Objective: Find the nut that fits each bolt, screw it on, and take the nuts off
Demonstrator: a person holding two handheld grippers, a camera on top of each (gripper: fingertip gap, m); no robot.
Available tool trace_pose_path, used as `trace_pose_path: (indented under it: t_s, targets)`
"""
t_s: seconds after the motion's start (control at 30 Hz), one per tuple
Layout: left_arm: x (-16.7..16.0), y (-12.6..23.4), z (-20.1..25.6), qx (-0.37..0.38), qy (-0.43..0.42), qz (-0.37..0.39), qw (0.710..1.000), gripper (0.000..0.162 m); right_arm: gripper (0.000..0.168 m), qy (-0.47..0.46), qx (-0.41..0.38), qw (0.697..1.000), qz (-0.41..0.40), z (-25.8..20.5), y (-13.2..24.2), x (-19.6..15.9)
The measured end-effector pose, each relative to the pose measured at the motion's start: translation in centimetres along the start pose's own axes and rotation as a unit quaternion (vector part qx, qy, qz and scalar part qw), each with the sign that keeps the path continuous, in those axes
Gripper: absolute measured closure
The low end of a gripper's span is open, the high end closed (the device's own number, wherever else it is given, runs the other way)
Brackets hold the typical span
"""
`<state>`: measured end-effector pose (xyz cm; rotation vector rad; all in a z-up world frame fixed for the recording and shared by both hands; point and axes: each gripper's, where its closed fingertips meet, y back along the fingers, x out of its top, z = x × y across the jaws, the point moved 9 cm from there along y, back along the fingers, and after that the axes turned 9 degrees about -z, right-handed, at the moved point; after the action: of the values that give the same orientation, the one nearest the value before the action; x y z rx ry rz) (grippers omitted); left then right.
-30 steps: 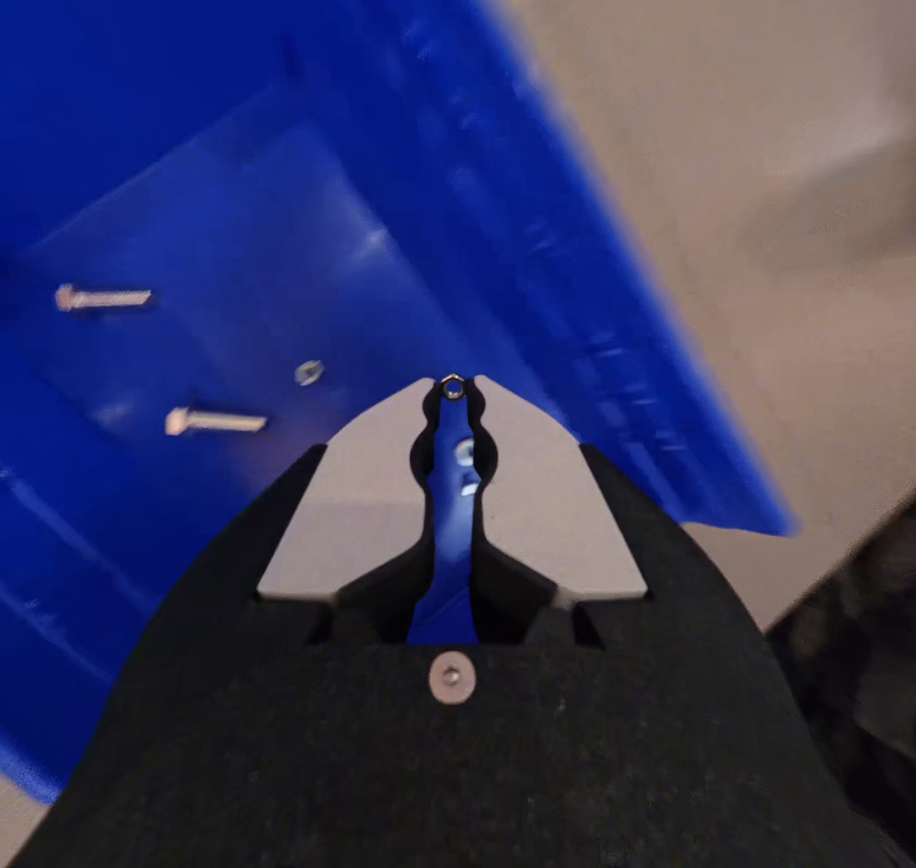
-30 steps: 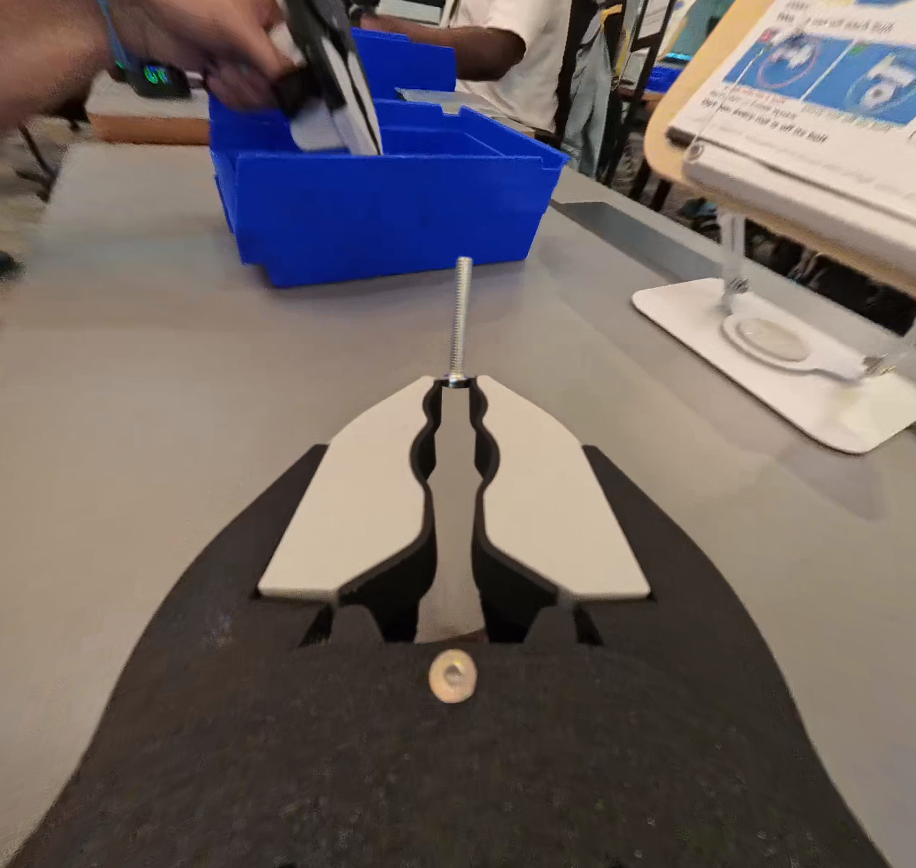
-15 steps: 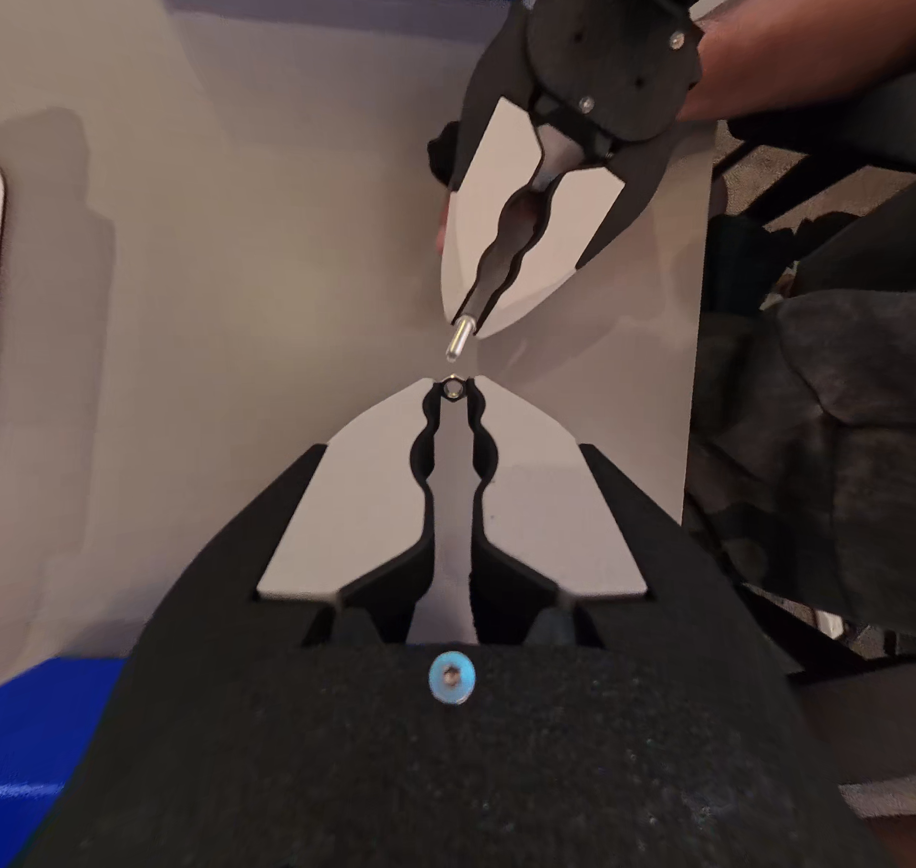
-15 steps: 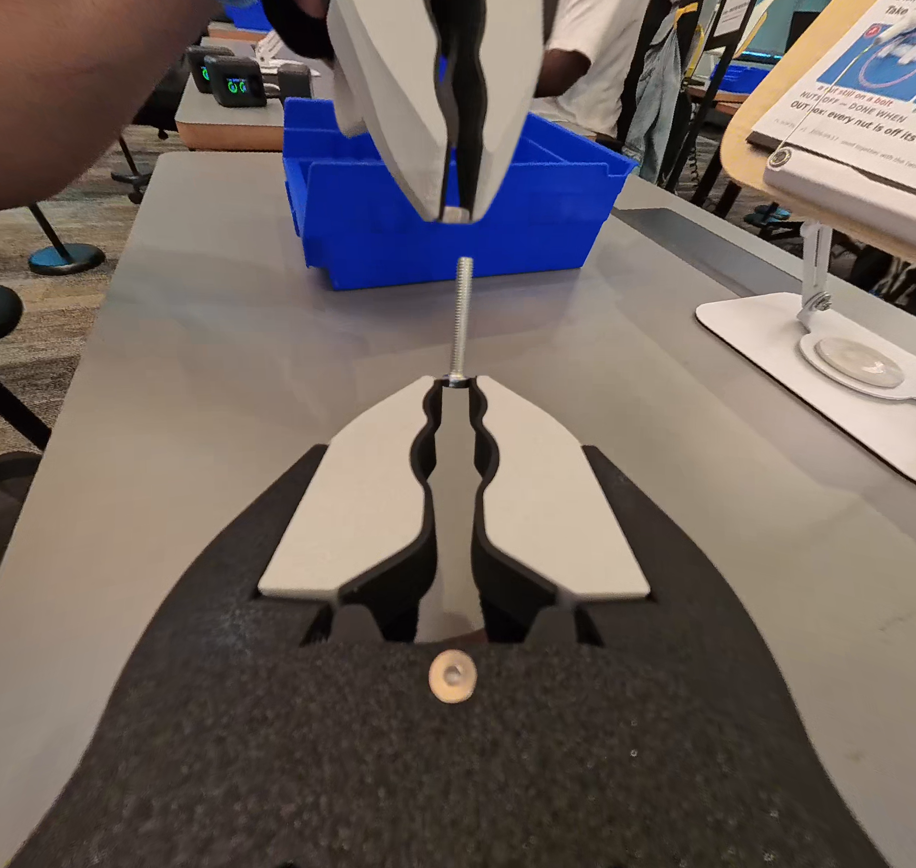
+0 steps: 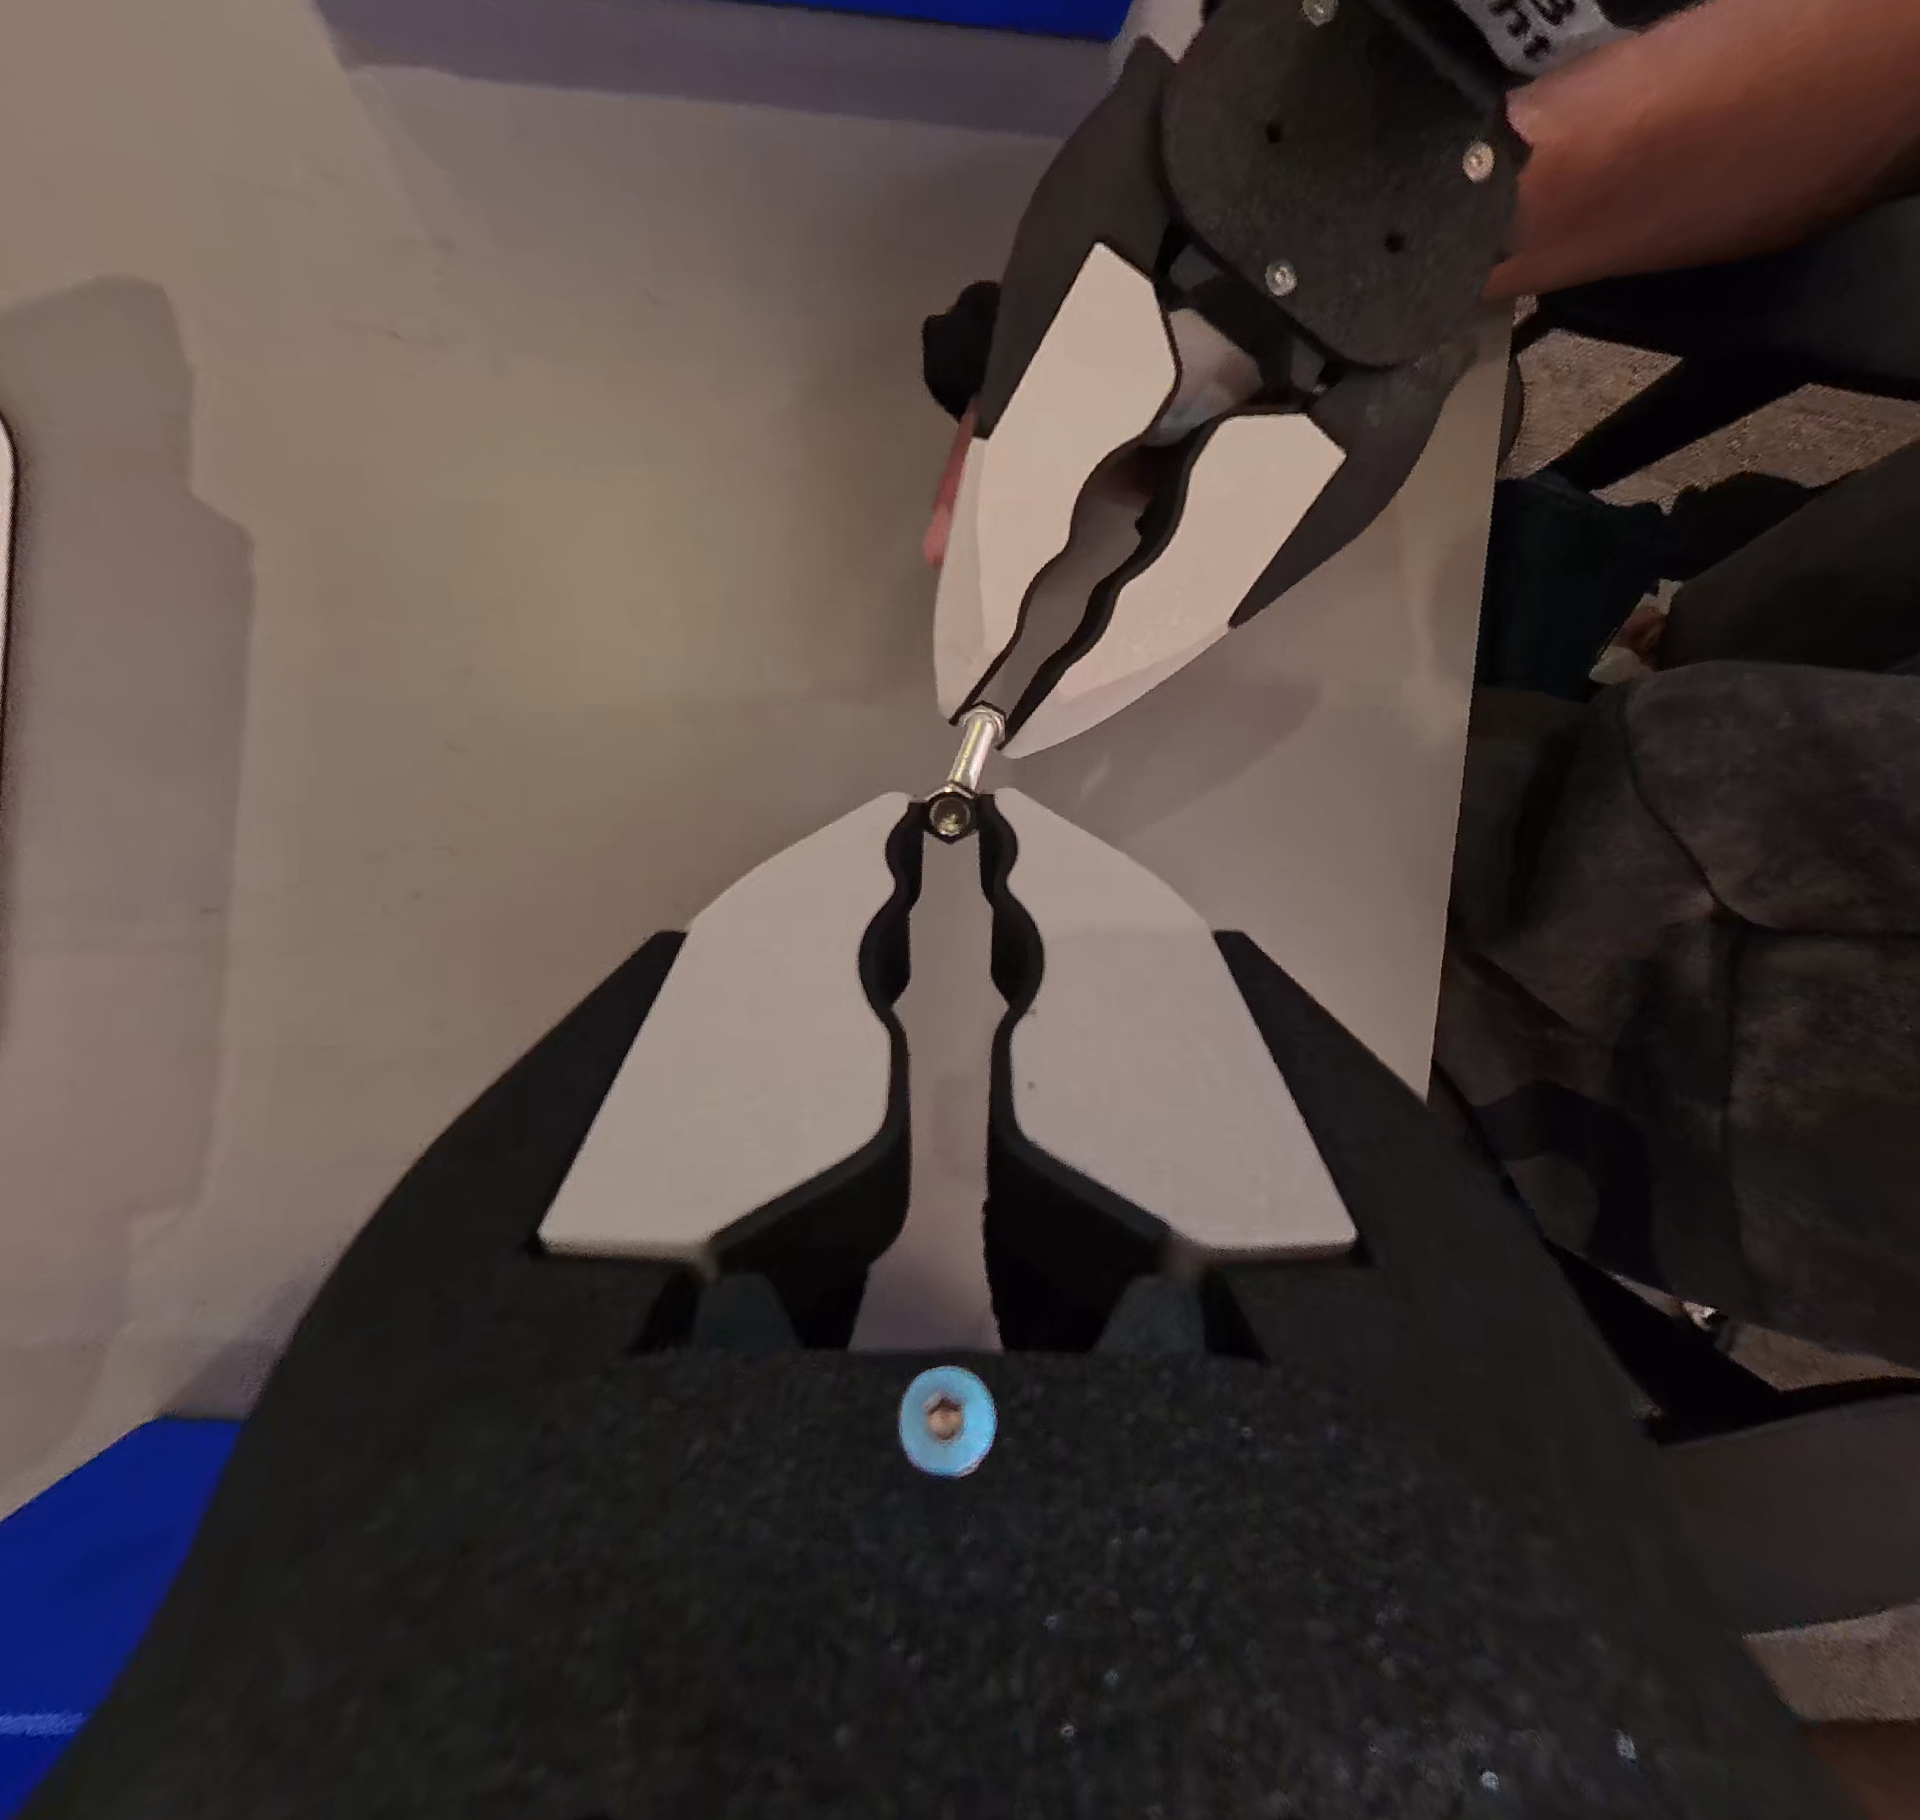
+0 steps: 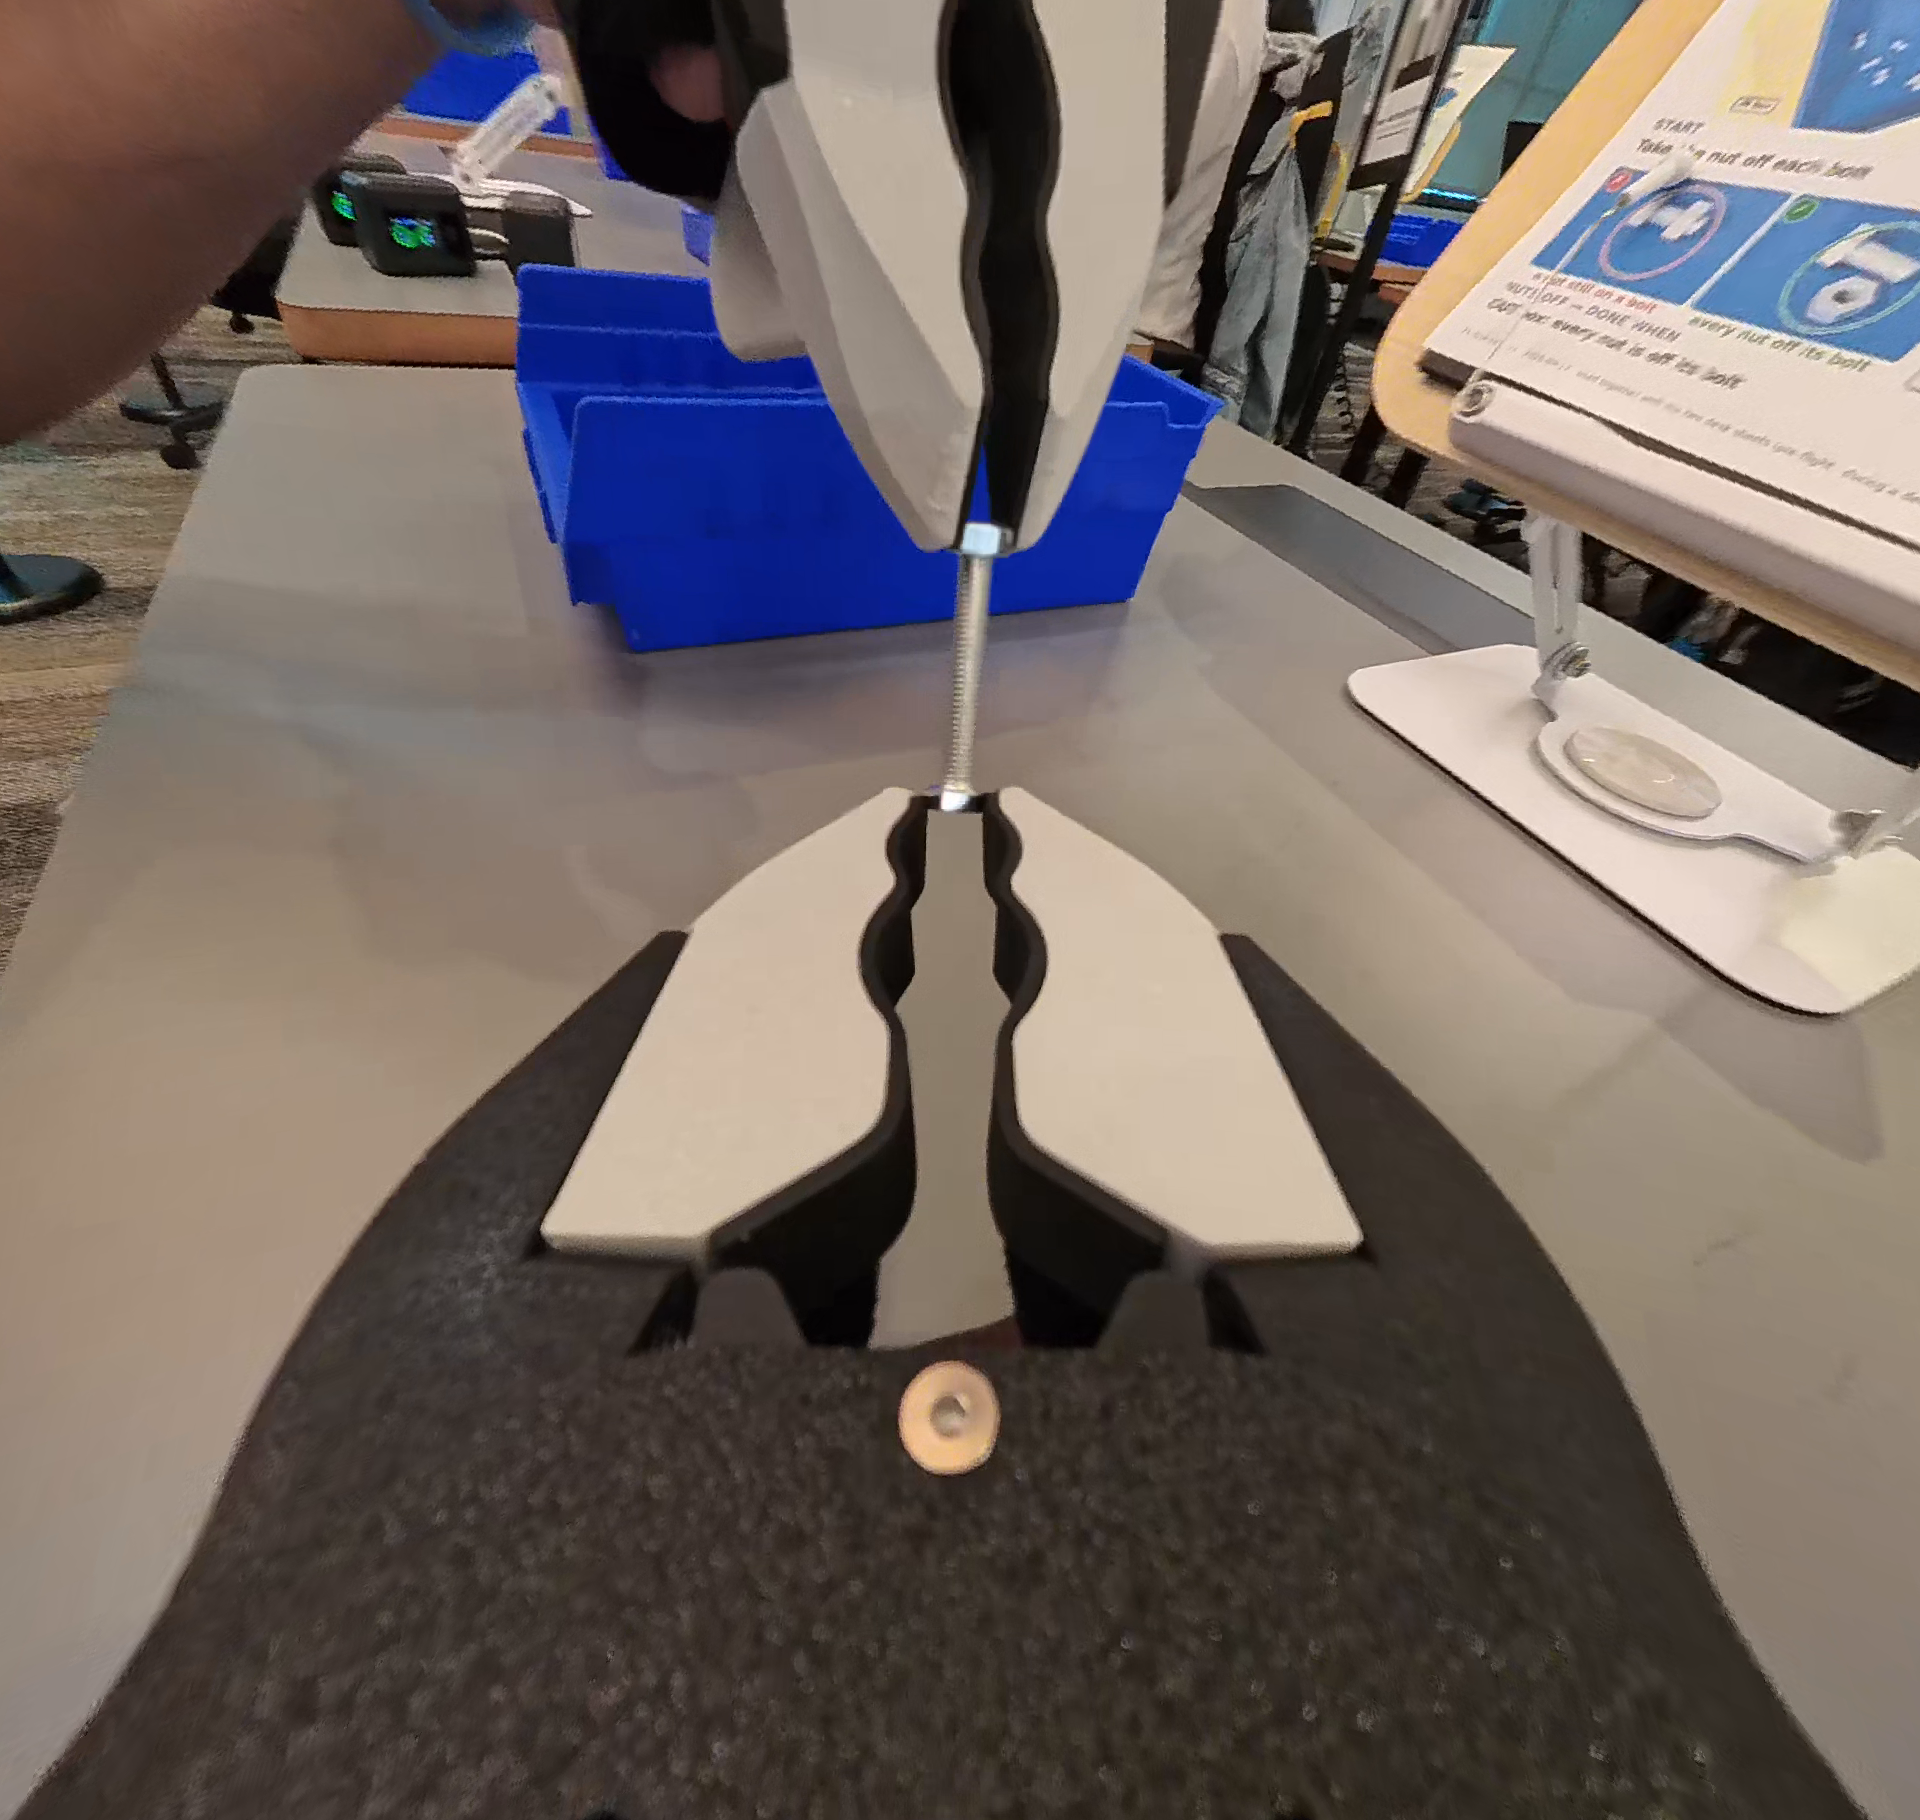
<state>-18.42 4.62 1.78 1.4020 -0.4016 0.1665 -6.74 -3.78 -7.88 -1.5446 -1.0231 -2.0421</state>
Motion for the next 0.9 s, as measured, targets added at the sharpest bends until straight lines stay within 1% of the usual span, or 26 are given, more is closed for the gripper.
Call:
trace_pose_path:
  t_s: [0.13, 0.2, 0.23, 0.3, 0.47, 0.6, 0.67, 0.77, 0.9]
  targets:
    - [0.3, -0.4, -0.7, 0.0, 0.07, 0.012, 0.997, 0.152, 0.158, 0.046, -0.076, 0.996, -0.019, -0.1, -0.1, -0.1]
    - [0.4, -0.6, -1.0, -0.003, 0.105, 0.019, 0.994, 0.152, 0.158, 0.055, -0.094, 0.994, -0.028, 0.0, -0.2, -0.2]
    - [0.4, -0.8, -1.0, 0.0, 0.11, 0.016, 0.994, 0.152, 0.158, 0.054, -0.095, 0.993, -0.033, 0.0, -0.2, -0.3]
    - [0.3, -0.9, -0.9, 0.021, 0.078, 0.002, 0.997, 0.152, 0.158, 0.057, -0.093, 0.993, -0.037, 0.1, -0.2, -0.3]
    - [0.1, -0.5, 0.1, 0.038, -0.035, -0.03, 0.998, 0.152, 0.158, 0.0, 0.007, 1.0, -0.009, 0.3, 0.3, -0.2]
    - [-0.3, -0.3, 1.4, 0.036, -0.137, -0.059, 0.988, 0.152, 0.158, -0.053, 0.117, 0.992, 0.011, 0.4, 0.6, -0.1]
    - [-0.3, 0.1, 1.6, 0.033, -0.159, -0.061, 0.985, 0.152, 0.158, -0.07, 0.143, 0.987, 0.031, 0.4, 0.9, 0.1]
    - [0.1, 1.2, 1.8, 0.006, -0.17, -0.015, 0.985, 0.152, 0.158, -0.1, 0.178, 0.976, 0.071, 0.7, 1.5, 0.5]
    - [0.5, 2.5, 1.8, -0.046, -0.173, 0.089, 0.98, 0.152, 0.158, -0.14, 0.234, 0.954, 0.121, 0.9, 2.2, 1.0]
